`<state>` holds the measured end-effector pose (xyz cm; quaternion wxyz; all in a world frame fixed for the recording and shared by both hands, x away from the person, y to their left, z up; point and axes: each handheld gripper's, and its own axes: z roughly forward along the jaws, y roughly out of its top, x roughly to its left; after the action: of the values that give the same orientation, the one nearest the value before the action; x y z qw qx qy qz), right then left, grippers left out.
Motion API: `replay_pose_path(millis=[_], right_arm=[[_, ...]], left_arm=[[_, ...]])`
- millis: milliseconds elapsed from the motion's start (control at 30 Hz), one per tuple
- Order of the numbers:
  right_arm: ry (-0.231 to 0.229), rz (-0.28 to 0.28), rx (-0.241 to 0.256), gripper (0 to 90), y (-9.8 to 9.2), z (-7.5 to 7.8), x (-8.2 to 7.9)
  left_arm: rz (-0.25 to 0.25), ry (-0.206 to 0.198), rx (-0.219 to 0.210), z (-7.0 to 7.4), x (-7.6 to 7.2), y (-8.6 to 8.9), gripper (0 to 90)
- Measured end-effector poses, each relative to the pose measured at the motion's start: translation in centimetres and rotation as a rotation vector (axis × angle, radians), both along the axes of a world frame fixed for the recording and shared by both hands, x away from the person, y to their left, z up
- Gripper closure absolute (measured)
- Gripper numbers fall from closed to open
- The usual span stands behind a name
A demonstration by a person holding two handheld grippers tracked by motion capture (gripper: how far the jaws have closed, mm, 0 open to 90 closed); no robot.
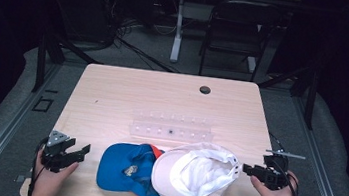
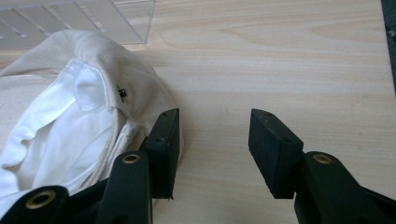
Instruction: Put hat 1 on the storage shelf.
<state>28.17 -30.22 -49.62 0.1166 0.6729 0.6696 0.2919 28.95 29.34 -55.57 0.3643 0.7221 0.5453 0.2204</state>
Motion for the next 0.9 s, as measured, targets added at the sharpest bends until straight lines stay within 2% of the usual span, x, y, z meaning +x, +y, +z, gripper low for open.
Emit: replay_pose_path(millis=[133, 167, 233, 333, 367, 500, 567, 700, 733, 833, 900], right_arm=[[0.065, 0.014, 0.013, 54.4, -0.1, 0.9, 0.4], [0.065, 0.014, 0.013, 54.4, -0.1, 0.9, 0.4], [0.105, 0.021, 0.018, 54.3, 0.0, 1.9, 0.7], [0.131, 0.027, 0.033, 54.5, -0.1, 2.4, 0.9], [0.168, 0.033, 0.049, 54.7, -0.1, 3.0, 1.2], [0.189, 0.047, 0.048, 54.7, 0.0, 3.7, 1.5], [0.221, 0.057, 0.063, 54.8, 0.4, 4.4, 1.8], [0.244, 0.076, 0.051, 55.4, 0.9, 4.6, 2.0], [0.264, 0.091, 0.041, 55.4, 1.1, 4.6, 2.1], [0.304, 0.089, 0.058, 55.4, 1.8, 4.3, 2.5], [0.315, 0.087, 0.073, 55.4, 2.0, 4.2, 2.6]], left_arm=[[0.001, -0.002, 0.003, -0.1, 0.0, -0.2, 38.2], [-0.008, 0.002, 0.001, -0.1, 0.0, -0.2, 38.2], [-0.01, 0.003, 0.003, -0.1, -0.1, -0.4, 41.9], [-0.013, 0.0, 0.005, -0.1, -0.2, -0.5, 42.6], [-0.014, 0.0, 0.008, -0.1, -0.2, -0.5, 42.9], [-0.012, 0.0, 0.012, -0.1, -0.2, -0.5, 42.8], [-0.007, 0.004, 0.011, -0.2, -0.2, -0.5, 42.7], [-0.008, 0.004, 0.012, -0.2, -0.1, -0.6, 42.7], [-0.011, 0.005, 0.015, -0.2, -0.1, -0.5, 42.7], [-0.016, 0.003, 0.017, -0.3, -0.2, -0.6, 42.7], [-0.016, 0.003, 0.016, -0.3, -0.2, -0.6, 42.7]])
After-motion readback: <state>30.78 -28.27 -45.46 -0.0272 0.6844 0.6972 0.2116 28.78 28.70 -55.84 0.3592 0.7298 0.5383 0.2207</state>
